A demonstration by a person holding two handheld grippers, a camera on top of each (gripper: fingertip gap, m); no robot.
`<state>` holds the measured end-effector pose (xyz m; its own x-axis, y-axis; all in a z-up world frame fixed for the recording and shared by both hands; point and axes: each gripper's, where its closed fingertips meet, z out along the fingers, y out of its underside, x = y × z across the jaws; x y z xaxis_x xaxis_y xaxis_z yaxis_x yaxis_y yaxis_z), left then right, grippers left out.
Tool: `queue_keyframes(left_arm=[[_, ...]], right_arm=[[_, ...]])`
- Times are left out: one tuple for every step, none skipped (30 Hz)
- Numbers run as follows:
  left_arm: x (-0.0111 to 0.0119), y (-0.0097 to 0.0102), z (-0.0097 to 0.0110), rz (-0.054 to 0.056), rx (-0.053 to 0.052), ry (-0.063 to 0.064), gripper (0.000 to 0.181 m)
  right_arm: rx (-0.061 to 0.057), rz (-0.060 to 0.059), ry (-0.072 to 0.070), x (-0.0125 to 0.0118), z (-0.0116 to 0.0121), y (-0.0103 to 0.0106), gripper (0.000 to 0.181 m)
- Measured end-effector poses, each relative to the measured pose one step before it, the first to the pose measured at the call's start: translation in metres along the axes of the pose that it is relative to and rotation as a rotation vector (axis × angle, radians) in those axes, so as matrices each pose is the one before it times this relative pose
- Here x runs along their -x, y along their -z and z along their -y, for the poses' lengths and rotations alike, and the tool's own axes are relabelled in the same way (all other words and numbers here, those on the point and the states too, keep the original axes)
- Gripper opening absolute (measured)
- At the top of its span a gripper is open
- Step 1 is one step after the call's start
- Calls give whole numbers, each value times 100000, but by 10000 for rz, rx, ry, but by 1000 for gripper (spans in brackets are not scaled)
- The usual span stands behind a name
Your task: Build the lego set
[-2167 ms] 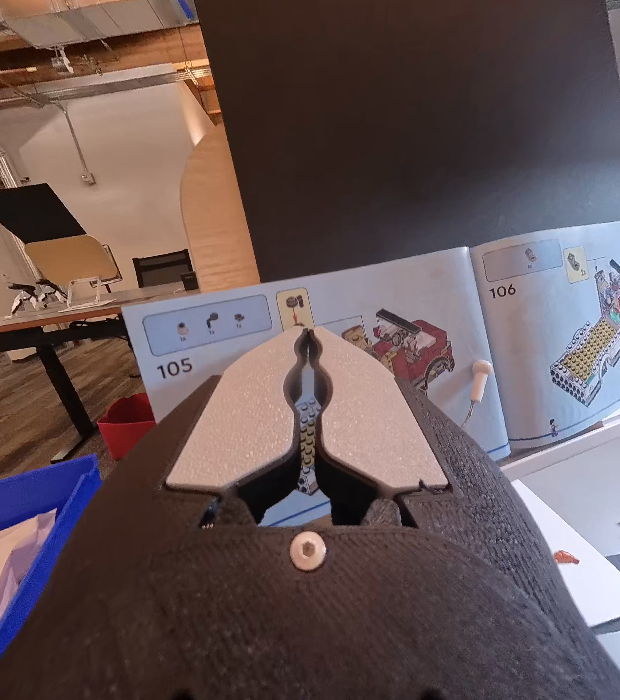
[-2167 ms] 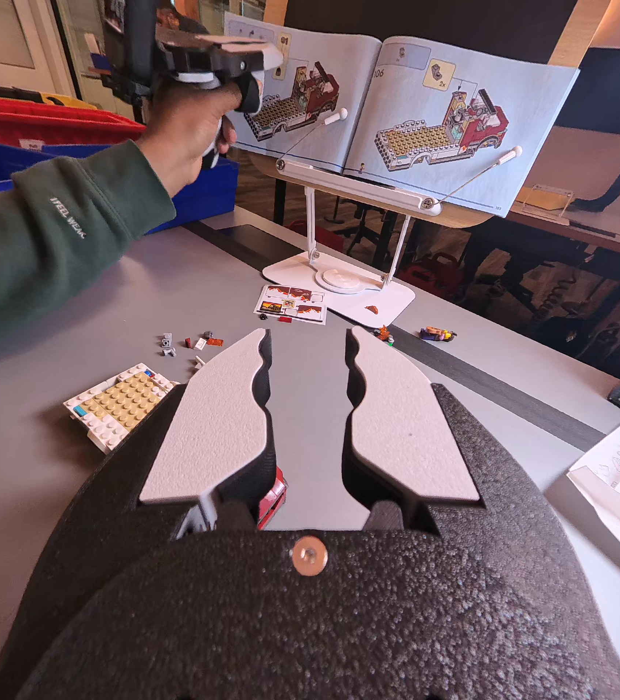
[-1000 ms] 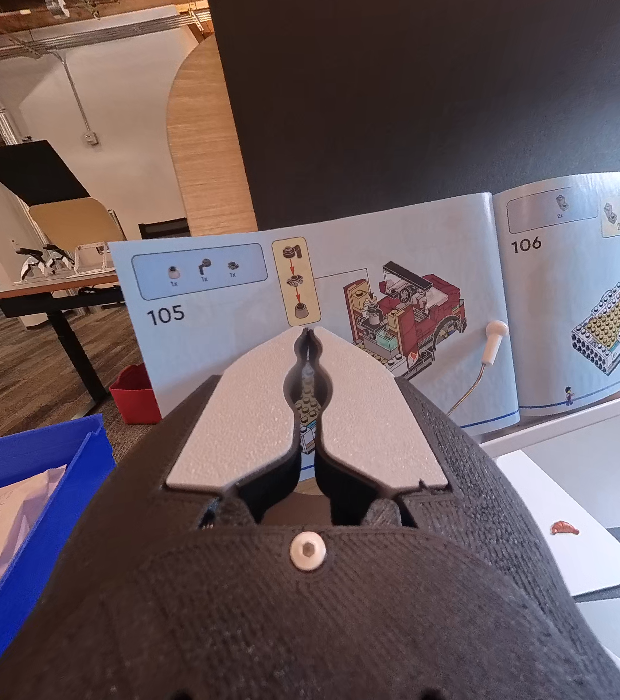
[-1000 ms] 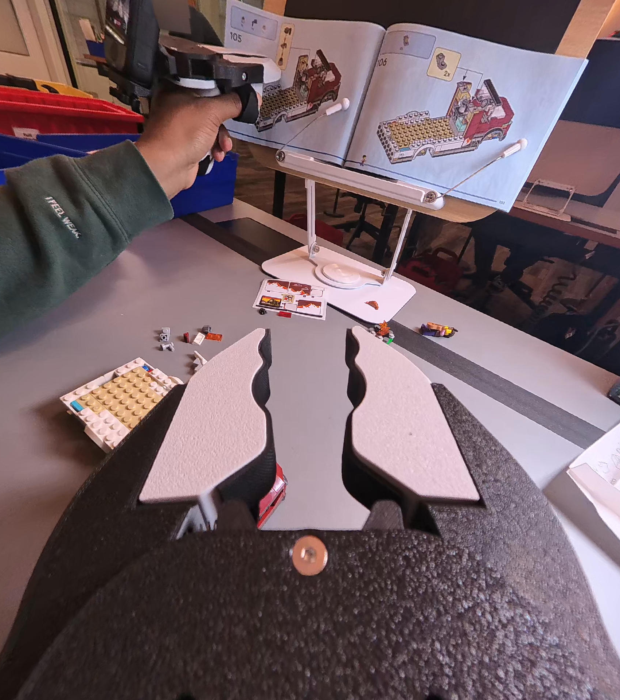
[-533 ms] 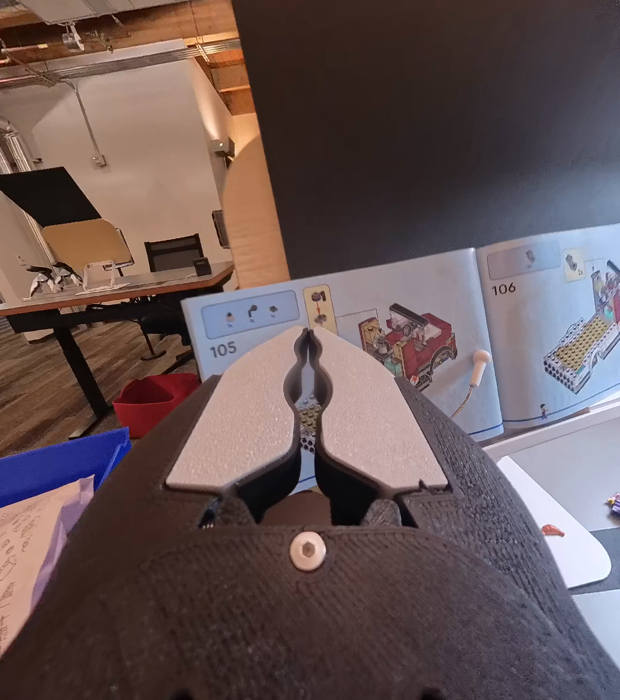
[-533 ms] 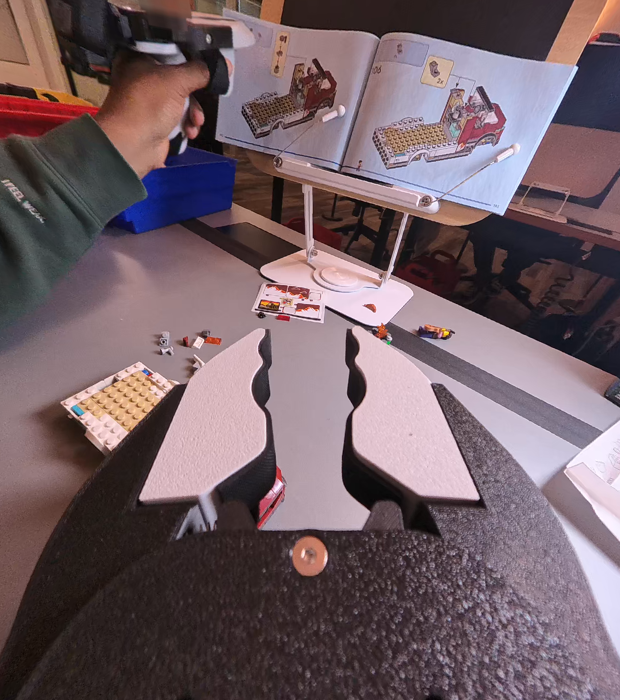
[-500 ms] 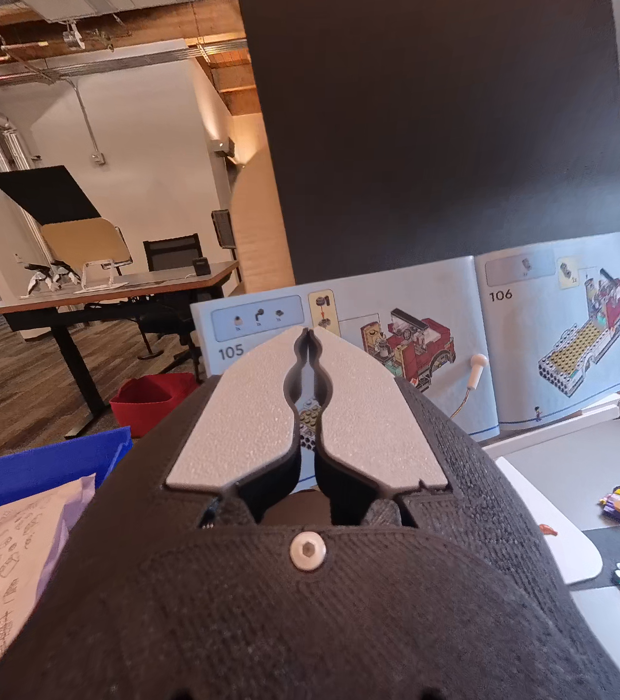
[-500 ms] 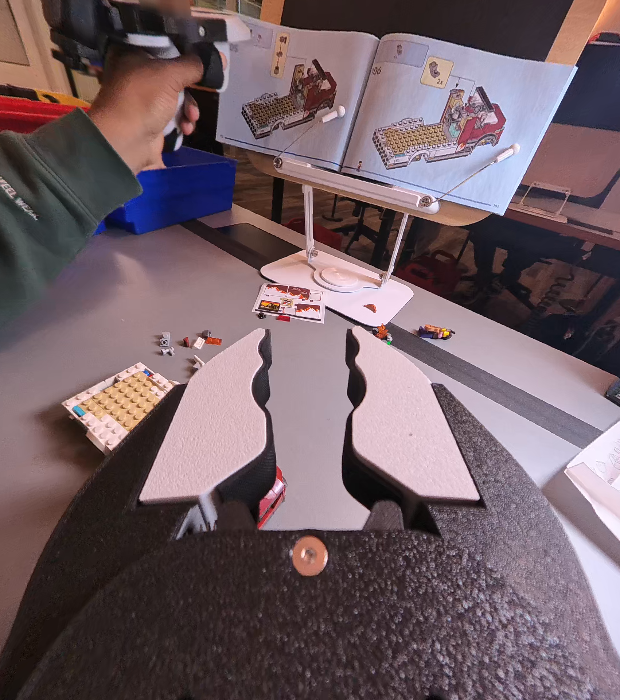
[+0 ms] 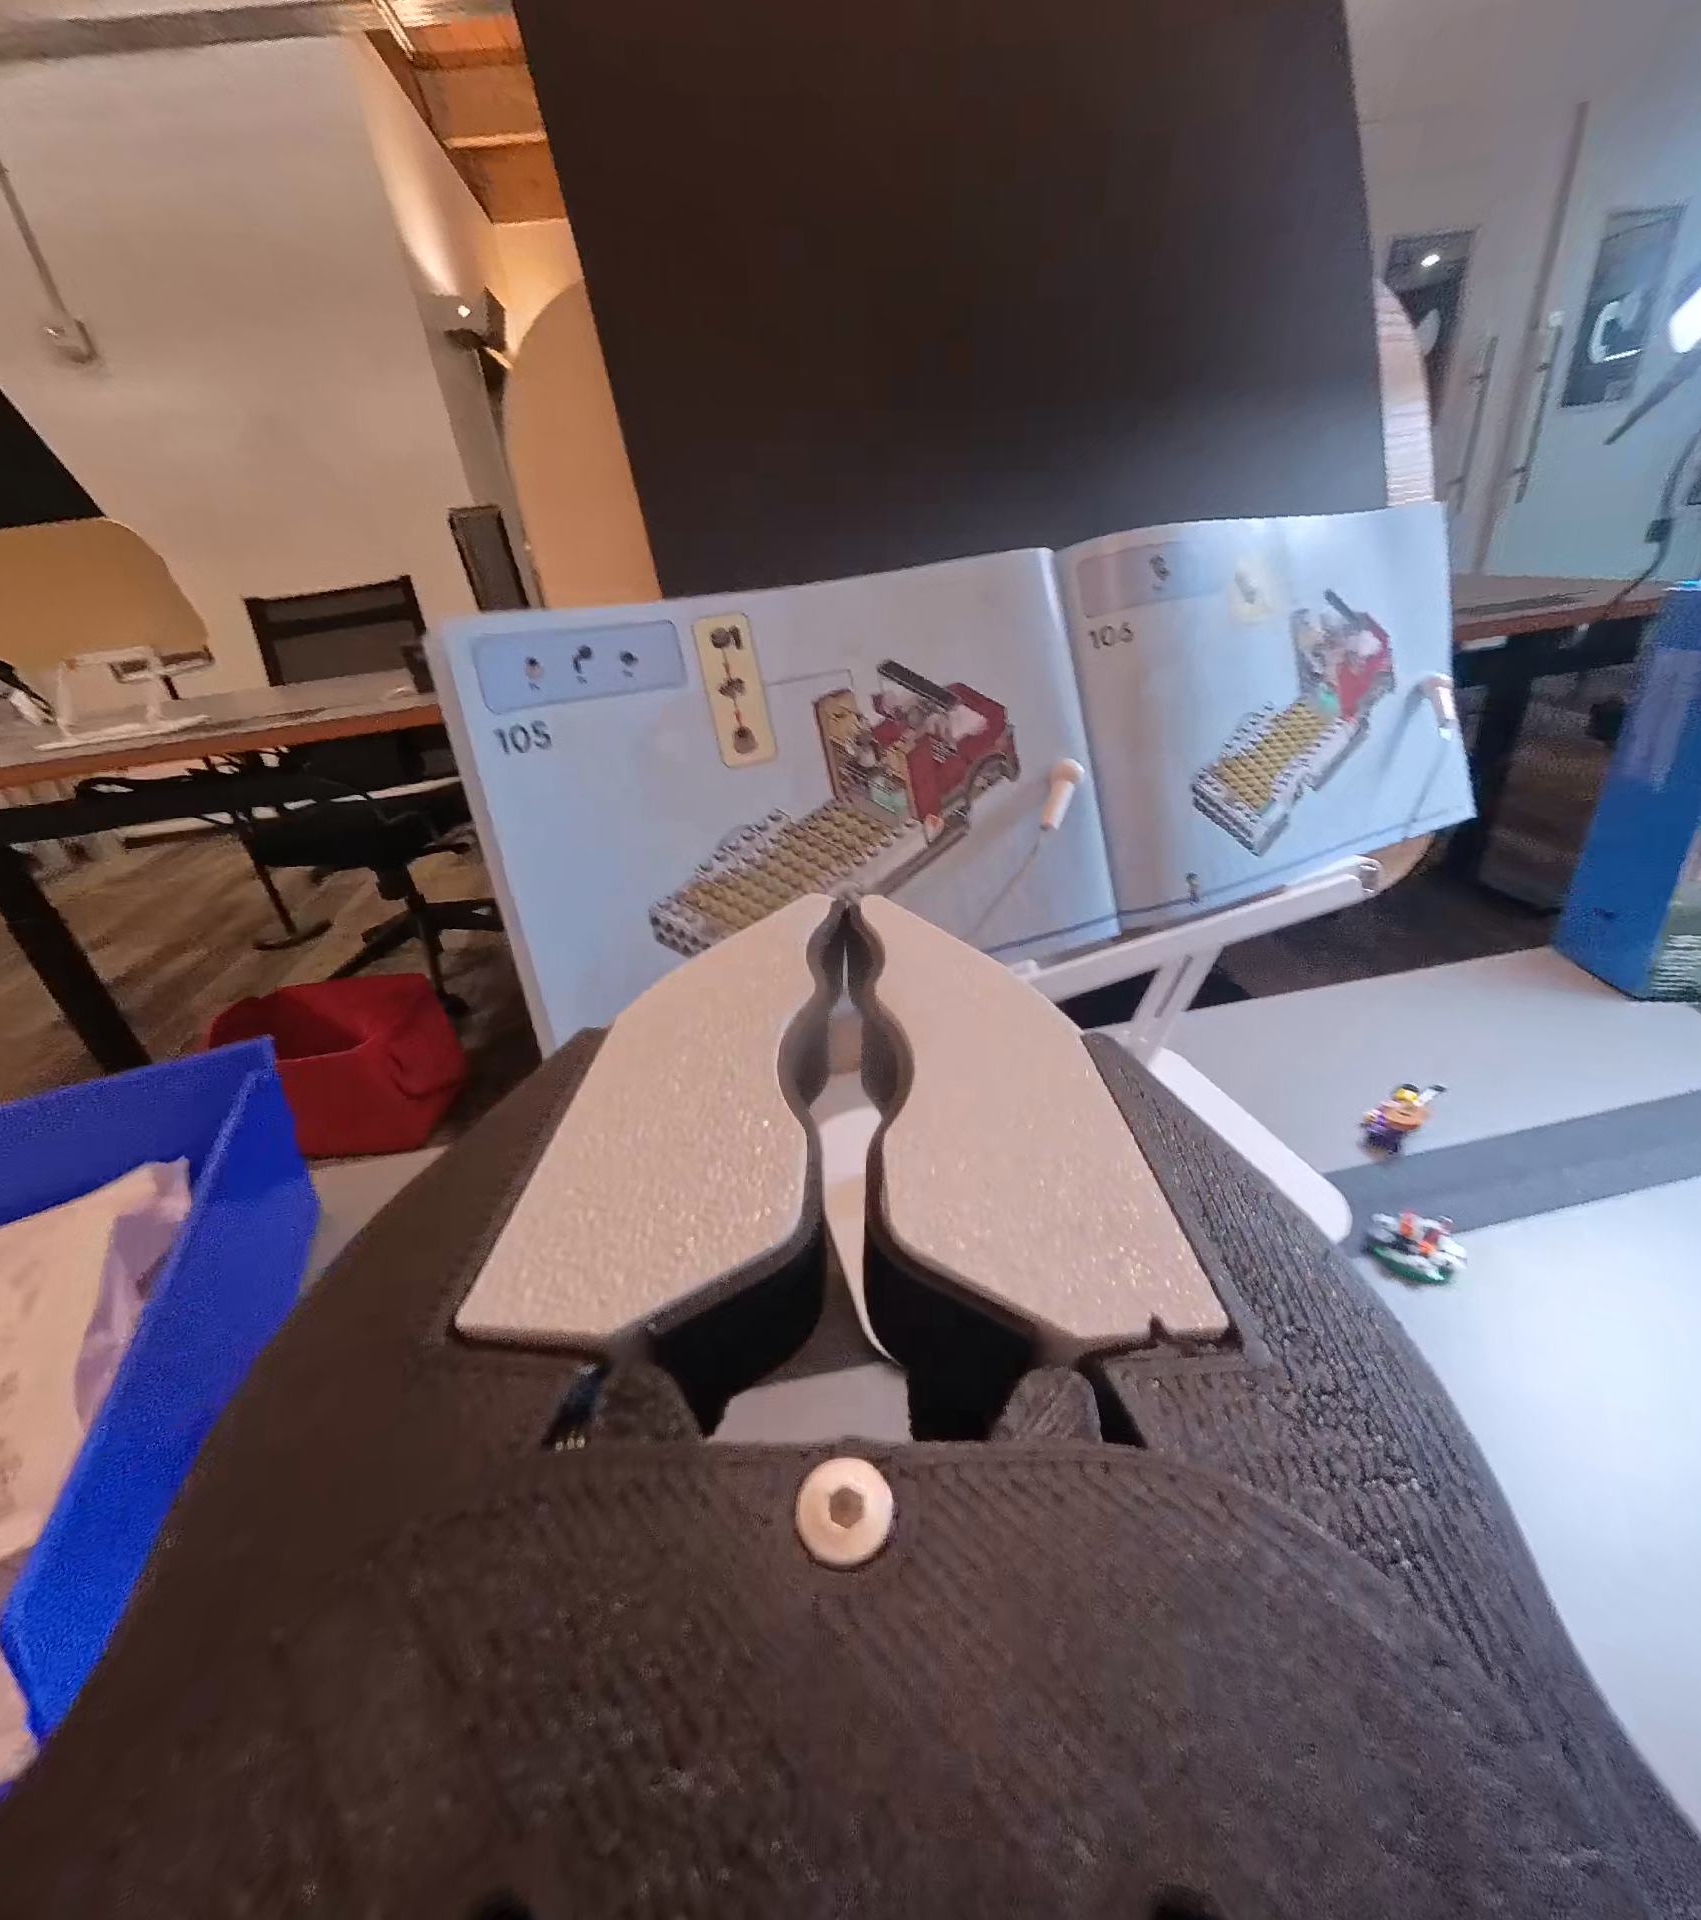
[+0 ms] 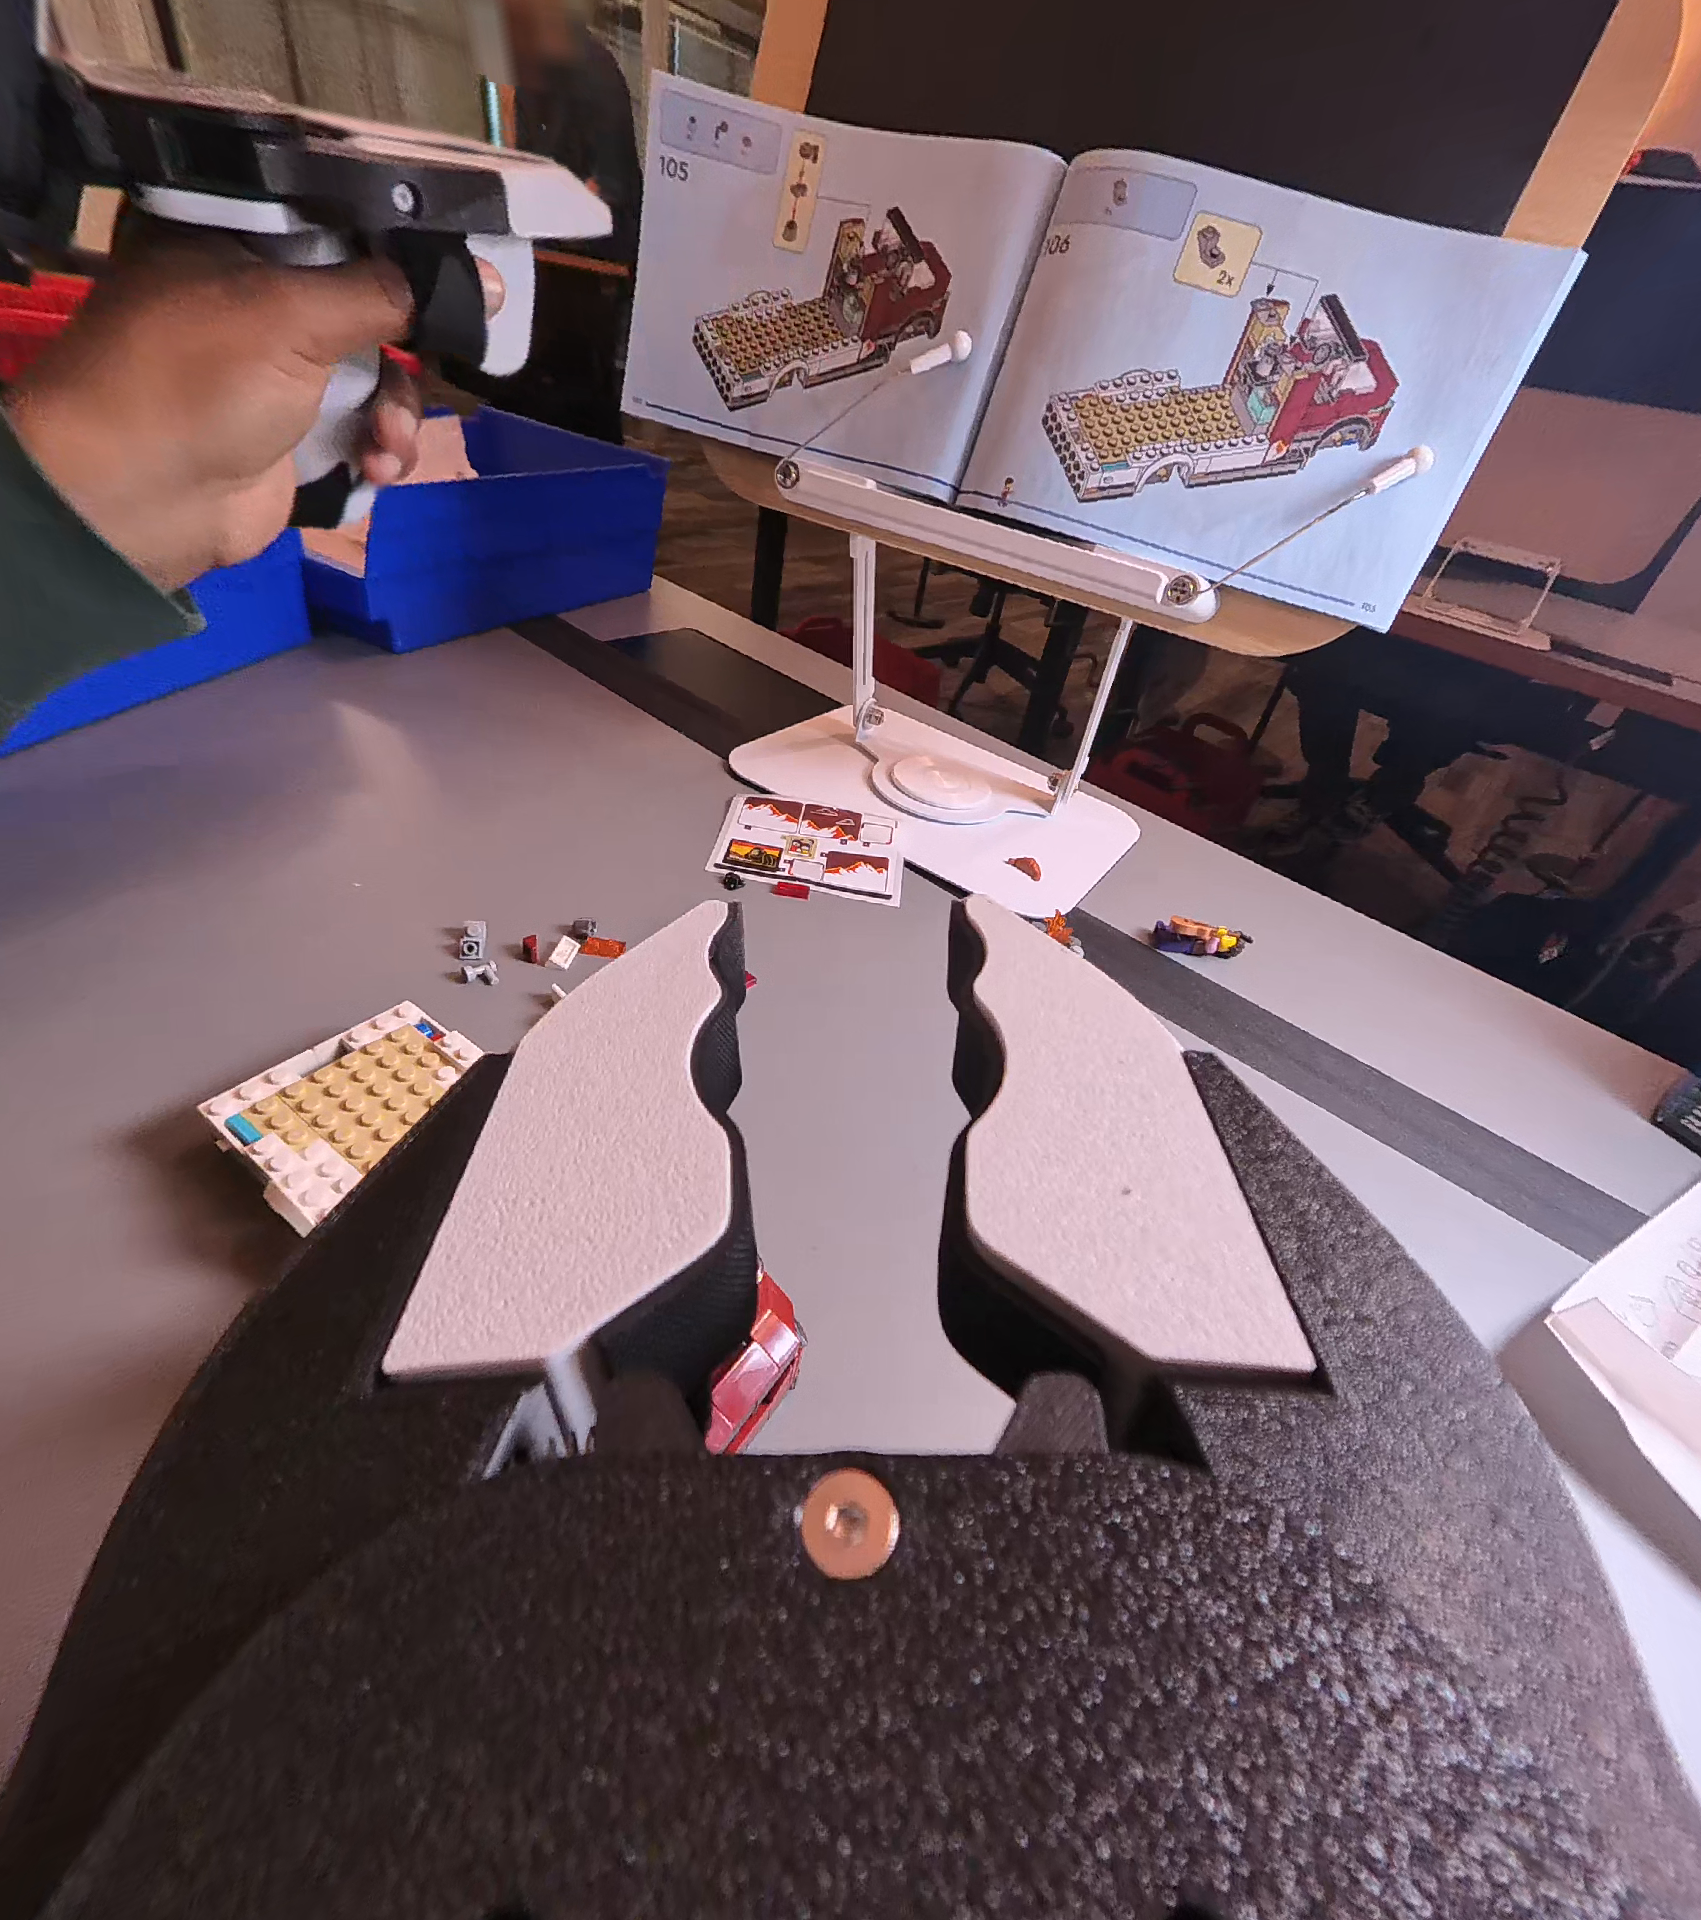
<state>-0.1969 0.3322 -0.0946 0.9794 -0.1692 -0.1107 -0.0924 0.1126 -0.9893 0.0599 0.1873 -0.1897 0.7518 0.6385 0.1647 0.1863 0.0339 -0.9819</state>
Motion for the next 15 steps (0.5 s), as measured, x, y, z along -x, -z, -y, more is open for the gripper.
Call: queue_keyframes(left_arm=[[-511,512,-402,-197,44,246,0],[-425,501,-442,-176,51,277,0],[-338,517,-396,-162,28,291,0],[-316,512,-388,-178,51,298,0],[-294,520,-340,-197,62,308,0],[-238,563,-302,-192,74,264,0],[-181,634,-274,-156,46,177,0],[-146,699,-301,-108,39,49,0],[-94,725,-356,-36,34,-88,0],[-116,714,-488,-41,92,-159,0],[-159,674,-653,-70,183,-154,0],[-203,642,-635,-76,133,-109,0],[-374,521,-773,-147,186,-154,0],[-453,404,-1130,-155,419,-224,0],[-384,390,-1030,-91,253,-165,0]], right_arm=[[5,5,-5,4,-18,9,38],[4,-2,9,7,-13,3,37],[6,-7,22,3,-3,7,37],[1,-3,23,12,13,12,37],[-9,-4,22,14,35,27,37],[-13,-12,29,-2,51,25,37],[-11,-21,35,-22,37,19,37],[-7,-21,29,-37,20,11,37],[3,-15,12,-26,-13,1,38],[17,-2,-7,-22,-63,-30,38],[31,6,-16,-14,-102,-38,38],[36,6,-14,-13,-117,-49,38],[34,11,-9,11,-112,-41,37],[28,9,-3,9,-91,-52,37],[23,2,6,20,-52,-27,37]])
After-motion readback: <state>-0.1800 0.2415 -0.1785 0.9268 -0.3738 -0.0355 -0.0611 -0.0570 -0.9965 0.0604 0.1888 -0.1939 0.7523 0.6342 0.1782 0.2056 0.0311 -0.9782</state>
